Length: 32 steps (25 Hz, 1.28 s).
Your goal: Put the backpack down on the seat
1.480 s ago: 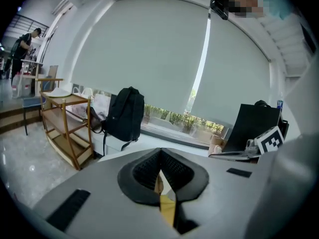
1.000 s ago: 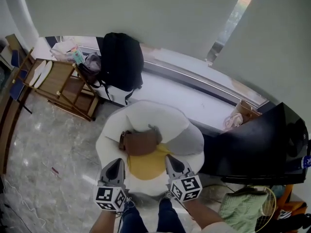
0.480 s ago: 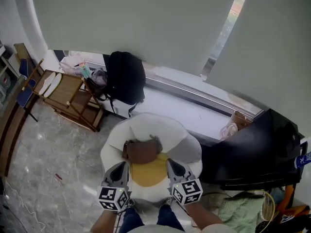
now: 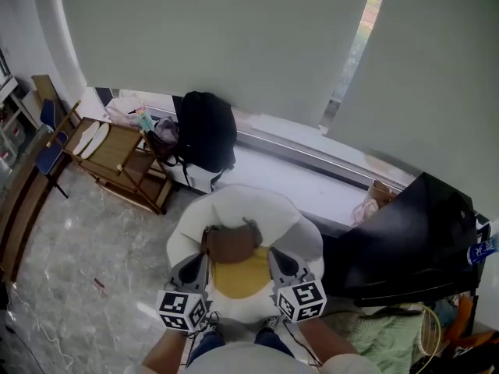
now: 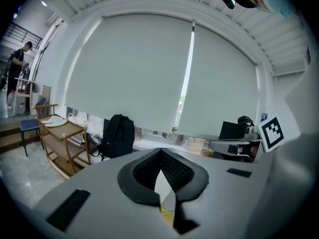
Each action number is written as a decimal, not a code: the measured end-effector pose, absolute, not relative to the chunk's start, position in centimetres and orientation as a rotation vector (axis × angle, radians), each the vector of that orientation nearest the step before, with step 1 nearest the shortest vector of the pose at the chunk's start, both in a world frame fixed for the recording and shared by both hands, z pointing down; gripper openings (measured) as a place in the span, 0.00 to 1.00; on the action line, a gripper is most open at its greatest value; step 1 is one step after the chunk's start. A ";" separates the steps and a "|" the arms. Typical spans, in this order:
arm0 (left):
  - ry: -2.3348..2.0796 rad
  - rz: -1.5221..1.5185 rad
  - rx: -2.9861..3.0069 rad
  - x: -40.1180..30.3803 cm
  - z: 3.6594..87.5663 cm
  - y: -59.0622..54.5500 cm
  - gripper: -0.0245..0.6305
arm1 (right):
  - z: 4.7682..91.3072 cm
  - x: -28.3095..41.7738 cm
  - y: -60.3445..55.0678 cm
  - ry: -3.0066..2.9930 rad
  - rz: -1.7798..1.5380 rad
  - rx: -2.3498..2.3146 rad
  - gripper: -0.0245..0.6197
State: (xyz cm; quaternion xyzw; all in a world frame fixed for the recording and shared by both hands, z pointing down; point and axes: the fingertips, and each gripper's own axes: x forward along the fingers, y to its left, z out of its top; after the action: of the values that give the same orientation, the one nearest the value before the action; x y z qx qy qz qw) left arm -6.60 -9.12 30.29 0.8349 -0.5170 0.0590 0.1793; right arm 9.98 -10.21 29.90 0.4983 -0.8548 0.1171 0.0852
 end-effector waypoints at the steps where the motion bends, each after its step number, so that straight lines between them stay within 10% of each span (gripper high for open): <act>1: -1.465 0.164 2.359 -6.6 30.0 -8.9 0.09 | 29.6 9.9 -10.0 -2.555 0.345 1.483 0.08; 32: -1.518 0.095 2.396 -7.4 25.7 -5.1 0.09 | 25.2 8.1 -6.8 -2.634 0.247 1.428 0.08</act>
State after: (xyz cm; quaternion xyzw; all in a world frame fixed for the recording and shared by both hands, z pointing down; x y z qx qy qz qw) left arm -7.44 -5.09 25.68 0.8346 -0.5287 0.0330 0.1514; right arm 8.07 -6.80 25.19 0.4739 -0.8742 0.0819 0.0674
